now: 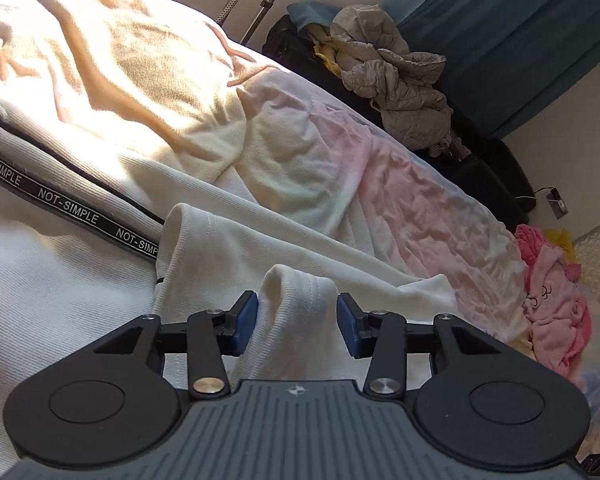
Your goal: Fold clothes
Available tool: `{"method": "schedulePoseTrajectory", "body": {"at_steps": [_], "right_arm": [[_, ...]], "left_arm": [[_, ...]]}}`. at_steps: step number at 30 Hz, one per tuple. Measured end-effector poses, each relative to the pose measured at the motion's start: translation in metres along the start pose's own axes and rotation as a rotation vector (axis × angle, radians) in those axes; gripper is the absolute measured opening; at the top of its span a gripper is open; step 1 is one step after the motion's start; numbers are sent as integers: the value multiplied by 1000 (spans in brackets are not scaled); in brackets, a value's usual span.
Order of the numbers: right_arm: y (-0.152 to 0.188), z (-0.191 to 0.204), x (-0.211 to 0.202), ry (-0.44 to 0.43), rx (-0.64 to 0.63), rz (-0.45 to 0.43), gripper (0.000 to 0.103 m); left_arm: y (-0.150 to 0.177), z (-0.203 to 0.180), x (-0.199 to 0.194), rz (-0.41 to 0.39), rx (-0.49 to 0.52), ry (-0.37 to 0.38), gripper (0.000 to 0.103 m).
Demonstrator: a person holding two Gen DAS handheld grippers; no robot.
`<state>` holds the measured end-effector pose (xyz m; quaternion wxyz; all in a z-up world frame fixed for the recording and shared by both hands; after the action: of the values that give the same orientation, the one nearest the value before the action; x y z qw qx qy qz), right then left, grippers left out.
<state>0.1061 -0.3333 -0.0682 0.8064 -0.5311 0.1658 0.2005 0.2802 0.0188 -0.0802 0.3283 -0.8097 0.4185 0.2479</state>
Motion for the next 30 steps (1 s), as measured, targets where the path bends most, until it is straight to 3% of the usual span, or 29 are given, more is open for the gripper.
{"method": "schedulePoseTrajectory", "body": {"at_steps": [2,5,7,12,17,23,27,30], "right_arm": [[-3,1,-3,-3,-6,-10,61],[-3,0,-5,-9,-1,-13,61],[-3,-1,-5,-5,5,-8,61],[-1,-2,-8,2,17,-6,61],[-1,-3,-6,4,20,-5,61],[2,-1,3,11,-12,8,61],[13,1,17,-6,-39,63,61],[16,7,24,-12,-57,85,61]], "left_arm": [[1,-5,12,39,-4,-1,48],[3,-5,31,41,-23,-124,47],[3,-7,31,-16,-23,-155,29],[-6,-32,-2,-165,-17,-51,17],[-25,-58,-17,-272,-2,-34,16],[-27,-25,28,-188,4,-155,18],[-12,-18,28,-206,25,-122,24],[7,-29,1,-257,142,-107,31]]}}
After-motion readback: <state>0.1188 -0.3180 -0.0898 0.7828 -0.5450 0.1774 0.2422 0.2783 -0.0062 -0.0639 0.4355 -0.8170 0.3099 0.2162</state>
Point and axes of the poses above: each gripper's, at about its wrist camera, not at the fingertips, and x roughly the way its jaws point, z to its left, y to its underside, the point moved 2 cm from there along x, roughly the way its jaws point, and after that the axes turned 15 degrees about -x, right-handed, at the moved point
